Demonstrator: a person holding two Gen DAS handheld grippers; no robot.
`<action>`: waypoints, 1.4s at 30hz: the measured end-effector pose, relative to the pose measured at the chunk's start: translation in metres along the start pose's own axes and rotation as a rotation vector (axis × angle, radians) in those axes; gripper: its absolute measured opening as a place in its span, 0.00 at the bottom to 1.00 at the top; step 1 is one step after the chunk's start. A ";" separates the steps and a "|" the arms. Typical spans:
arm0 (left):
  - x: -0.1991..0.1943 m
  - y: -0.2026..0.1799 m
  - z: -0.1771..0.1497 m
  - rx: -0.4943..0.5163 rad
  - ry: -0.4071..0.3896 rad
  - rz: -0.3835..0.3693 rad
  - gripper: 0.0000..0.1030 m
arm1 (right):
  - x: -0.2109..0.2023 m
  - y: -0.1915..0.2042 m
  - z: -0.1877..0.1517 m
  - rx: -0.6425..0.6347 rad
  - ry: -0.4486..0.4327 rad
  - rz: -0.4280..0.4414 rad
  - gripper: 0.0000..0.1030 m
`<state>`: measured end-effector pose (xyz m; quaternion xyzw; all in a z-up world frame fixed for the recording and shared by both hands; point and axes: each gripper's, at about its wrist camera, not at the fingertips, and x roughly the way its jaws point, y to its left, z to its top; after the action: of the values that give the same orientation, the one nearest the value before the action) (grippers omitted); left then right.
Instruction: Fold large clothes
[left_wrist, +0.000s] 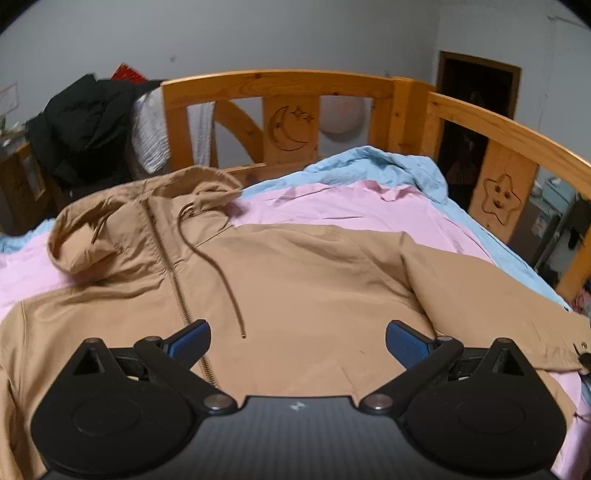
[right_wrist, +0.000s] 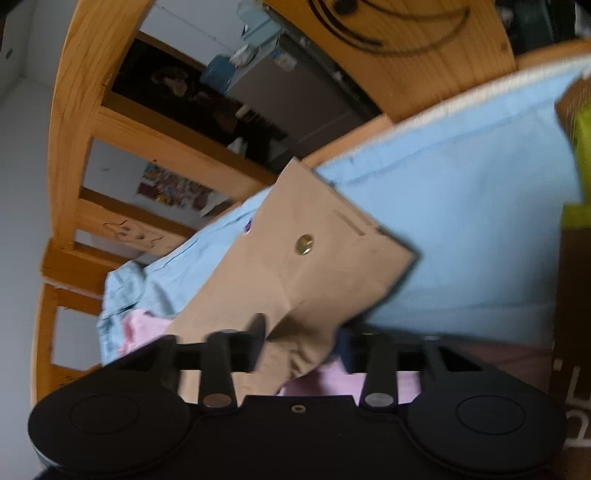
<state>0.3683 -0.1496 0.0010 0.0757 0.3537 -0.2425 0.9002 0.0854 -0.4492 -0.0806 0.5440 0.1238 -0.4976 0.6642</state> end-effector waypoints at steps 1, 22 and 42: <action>0.002 0.006 -0.001 -0.015 -0.001 0.001 0.99 | -0.005 0.007 0.000 -0.042 -0.033 -0.002 0.12; 0.043 0.064 -0.036 -0.198 0.145 -0.094 0.99 | -0.072 0.323 0.073 -1.076 -0.300 0.571 0.03; -0.048 0.284 -0.047 -0.871 -0.179 -0.390 0.99 | -0.127 0.278 -0.263 -1.679 0.015 1.284 0.03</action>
<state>0.4486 0.1303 -0.0112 -0.3970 0.3510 -0.2417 0.8129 0.3452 -0.1844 0.0760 -0.1232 0.1215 0.1957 0.9653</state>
